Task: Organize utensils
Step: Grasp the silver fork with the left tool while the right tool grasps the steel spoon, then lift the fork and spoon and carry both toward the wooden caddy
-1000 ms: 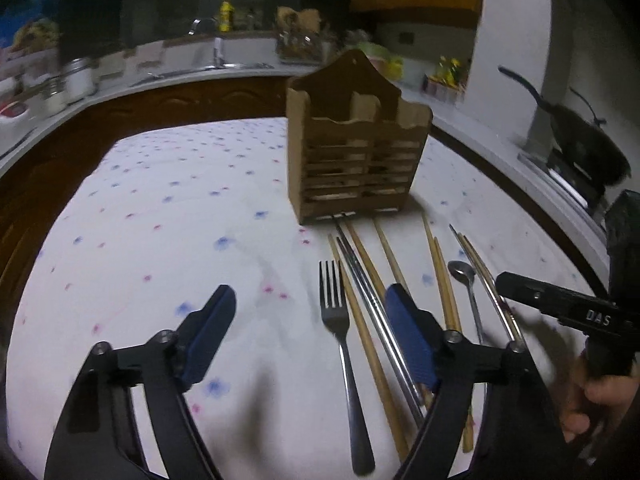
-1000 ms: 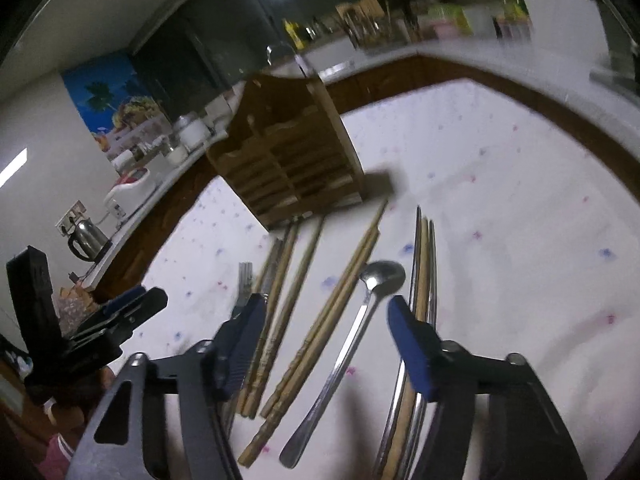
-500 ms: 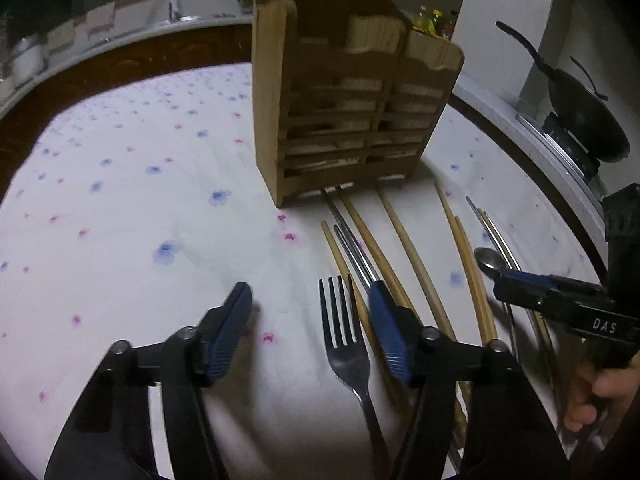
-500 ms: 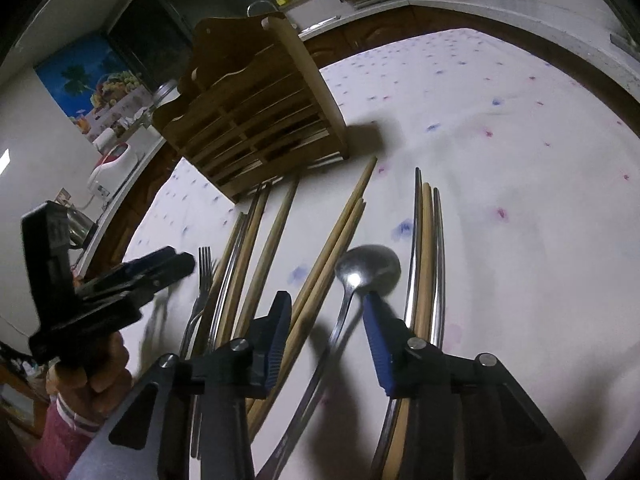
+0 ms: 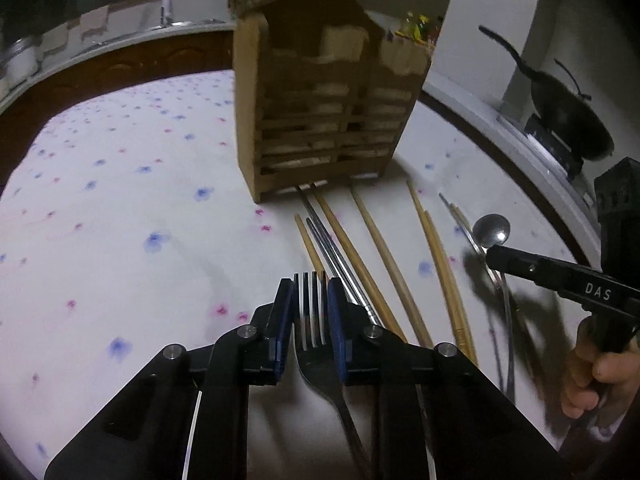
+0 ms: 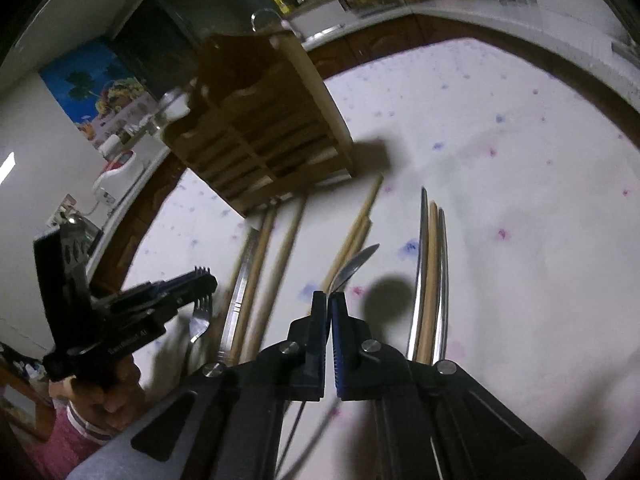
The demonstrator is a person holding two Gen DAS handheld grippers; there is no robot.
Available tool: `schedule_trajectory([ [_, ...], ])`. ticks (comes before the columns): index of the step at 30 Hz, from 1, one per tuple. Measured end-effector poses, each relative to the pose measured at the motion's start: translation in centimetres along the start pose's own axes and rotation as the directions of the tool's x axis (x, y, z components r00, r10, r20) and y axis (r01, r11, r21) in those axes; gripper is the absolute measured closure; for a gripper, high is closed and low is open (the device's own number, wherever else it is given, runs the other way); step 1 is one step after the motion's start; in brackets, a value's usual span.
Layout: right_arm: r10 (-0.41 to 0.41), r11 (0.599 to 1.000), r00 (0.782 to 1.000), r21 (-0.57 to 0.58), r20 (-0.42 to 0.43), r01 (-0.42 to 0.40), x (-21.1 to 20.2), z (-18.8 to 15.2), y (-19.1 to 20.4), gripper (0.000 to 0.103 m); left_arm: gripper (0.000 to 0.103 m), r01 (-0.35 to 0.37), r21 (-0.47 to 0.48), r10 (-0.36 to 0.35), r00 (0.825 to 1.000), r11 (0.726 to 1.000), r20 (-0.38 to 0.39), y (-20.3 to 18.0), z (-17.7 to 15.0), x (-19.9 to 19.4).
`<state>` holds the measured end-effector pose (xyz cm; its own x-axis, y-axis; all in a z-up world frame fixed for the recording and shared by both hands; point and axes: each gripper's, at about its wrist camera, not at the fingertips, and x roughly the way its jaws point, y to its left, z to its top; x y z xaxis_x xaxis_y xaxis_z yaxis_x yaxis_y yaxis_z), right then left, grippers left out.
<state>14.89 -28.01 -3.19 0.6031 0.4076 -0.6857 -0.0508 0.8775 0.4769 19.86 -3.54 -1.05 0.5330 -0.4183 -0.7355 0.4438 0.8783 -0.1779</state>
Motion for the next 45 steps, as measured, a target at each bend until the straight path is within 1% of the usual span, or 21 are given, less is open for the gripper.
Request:
schedule_trajectory([
  [7,0.02,0.999,0.997,-0.038,0.077,-0.018,-3.4,0.7,1.7,0.101,0.089,-0.021,-0.032,0.024,0.996,0.999,0.089,-0.2,0.1,-4.7],
  [10,0.033,0.999,0.994,-0.043,0.107,-0.029,-4.8,1.0,2.3,0.101,0.09,0.009,-0.053,-0.003,0.993,0.999,0.121,-0.2,0.0,-6.9],
  [11,0.037,0.998,0.993,-0.046,0.115,-0.032,-5.1,1.1,2.4,0.101,0.092,0.025,-0.062,-0.016,0.99,0.998,0.142,-0.1,0.0,-7.9],
  [12,0.042,0.998,0.992,-0.05,0.122,-0.036,-5.5,1.2,2.6,0.101,0.099,0.031,-0.065,-0.02,0.988,0.997,0.154,-0.1,-0.1,-8.5],
  [14,0.052,0.998,0.988,-0.05,0.144,-0.045,-6.4,1.4,2.7,0.101,0.1,0.024,-0.072,-0.011,0.985,0.997,0.174,-0.1,-0.2,-9.7],
  [23,0.056,0.996,0.978,-0.077,0.201,-0.042,-8.3,2.4,3.5,0.101,0.101,-0.021,-0.101,0.044,0.974,0.995,0.224,0.0,-0.1,-11.9],
  [28,0.03,0.993,0.971,-0.115,0.238,-0.003,-9.1,3.6,4.0,0.101,0.101,-0.041,-0.118,0.071,0.962,0.992,0.265,0.4,1.0,-13.1],
  [31,0.014,0.991,0.964,-0.129,0.264,0.021,-9.5,4.6,4.2,0.101,0.101,-0.058,-0.132,0.096,0.95,0.99,0.298,0.6,2.3,-13.8],
  [35,-0.002,0.985,0.954,-0.163,0.299,0.053,-10.0,6.3,4.8,0.101,0.101,-0.105,-0.115,0.14,0.922,0.988,0.362,0.3,5.2,-14.9],
  [37,-0.007,0.979,0.945,-0.189,0.327,0.073,-10.3,7.6,5.4,0.101,0.101,-0.127,-0.106,0.159,0.908,0.986,0.387,0.0,6.6,-15.2],
  [39,-0.01,0.975,0.936,-0.206,0.352,0.088,-10.6,8.7,5.9,0.101,0.101,-0.156,-0.101,0.184,0.886,0.983,0.426,-0.2,8.5,-15.5],
  [41,-0.003,0.97,0.923,-0.224,0.384,0.096,-10.8,10.4,6.5,0.101,0.101,-0.186,-0.106,0.213,0.868,0.977,0.448,-0.3,10.4,-15.4],
  [45,0.006,0.963,0.907,-0.246,0.42,0.108,-10.6,13.3,7.6,0.101,0.101,-0.222,-0.131,0.258,0.839,0.966,0.48,0.3,14.2,-14.6],
])
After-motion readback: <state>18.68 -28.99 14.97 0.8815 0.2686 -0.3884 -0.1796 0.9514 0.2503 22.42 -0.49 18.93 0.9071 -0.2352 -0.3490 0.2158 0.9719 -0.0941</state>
